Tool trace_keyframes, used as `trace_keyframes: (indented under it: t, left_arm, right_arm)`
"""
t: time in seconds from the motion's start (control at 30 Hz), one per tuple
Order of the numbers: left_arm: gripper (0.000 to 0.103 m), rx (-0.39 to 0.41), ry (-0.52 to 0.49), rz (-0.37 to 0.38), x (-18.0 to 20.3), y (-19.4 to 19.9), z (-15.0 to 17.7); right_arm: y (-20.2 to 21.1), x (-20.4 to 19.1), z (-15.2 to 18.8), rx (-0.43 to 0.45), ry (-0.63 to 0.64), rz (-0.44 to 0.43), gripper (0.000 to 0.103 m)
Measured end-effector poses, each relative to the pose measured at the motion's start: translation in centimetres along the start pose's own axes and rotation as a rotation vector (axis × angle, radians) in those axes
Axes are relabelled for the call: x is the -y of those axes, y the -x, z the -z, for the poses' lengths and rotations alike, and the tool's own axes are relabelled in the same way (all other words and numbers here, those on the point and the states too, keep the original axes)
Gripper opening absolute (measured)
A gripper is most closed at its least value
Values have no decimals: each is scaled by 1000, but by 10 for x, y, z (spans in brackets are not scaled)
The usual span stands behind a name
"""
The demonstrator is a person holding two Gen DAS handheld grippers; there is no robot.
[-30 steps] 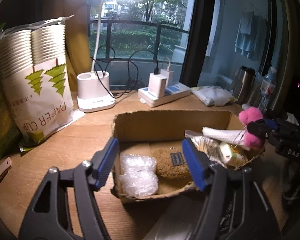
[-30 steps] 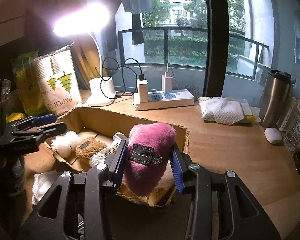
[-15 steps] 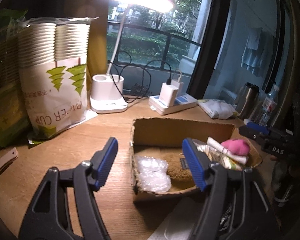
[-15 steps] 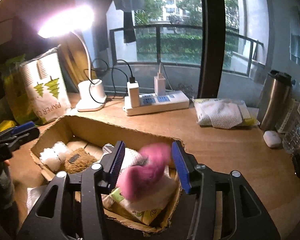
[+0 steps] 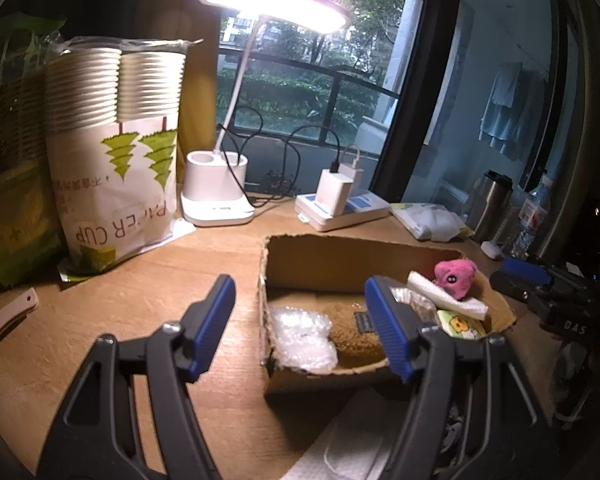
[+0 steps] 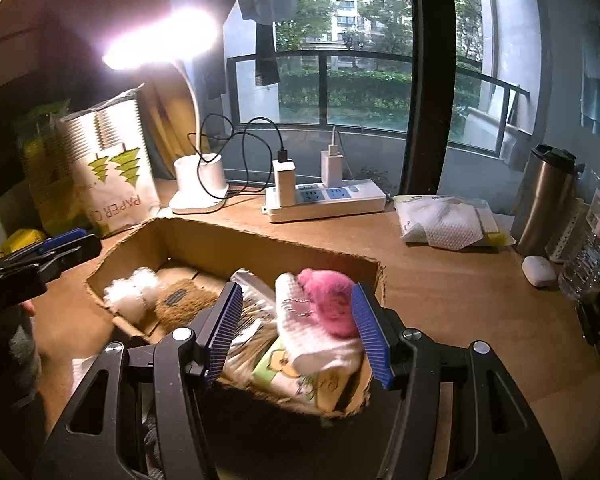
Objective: Organize soft objects
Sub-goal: 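Lower both items into the box and open both grippers, then move the right gripper back to the pile and grasp the gray sock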
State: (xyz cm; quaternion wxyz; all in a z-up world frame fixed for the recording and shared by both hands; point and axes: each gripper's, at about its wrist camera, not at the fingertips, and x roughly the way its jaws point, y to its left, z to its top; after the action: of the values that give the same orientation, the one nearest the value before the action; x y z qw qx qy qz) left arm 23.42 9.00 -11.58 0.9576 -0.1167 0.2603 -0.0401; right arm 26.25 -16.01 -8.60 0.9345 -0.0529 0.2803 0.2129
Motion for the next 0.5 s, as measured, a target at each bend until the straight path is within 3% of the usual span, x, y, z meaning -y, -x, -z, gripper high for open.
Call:
trace_keyframes:
  t: [0.5]
  left_arm:
    - [69, -28, -41, 26, 17, 34, 26]
  right_arm:
    - [38, -34, 22, -19, 38, -66, 60]
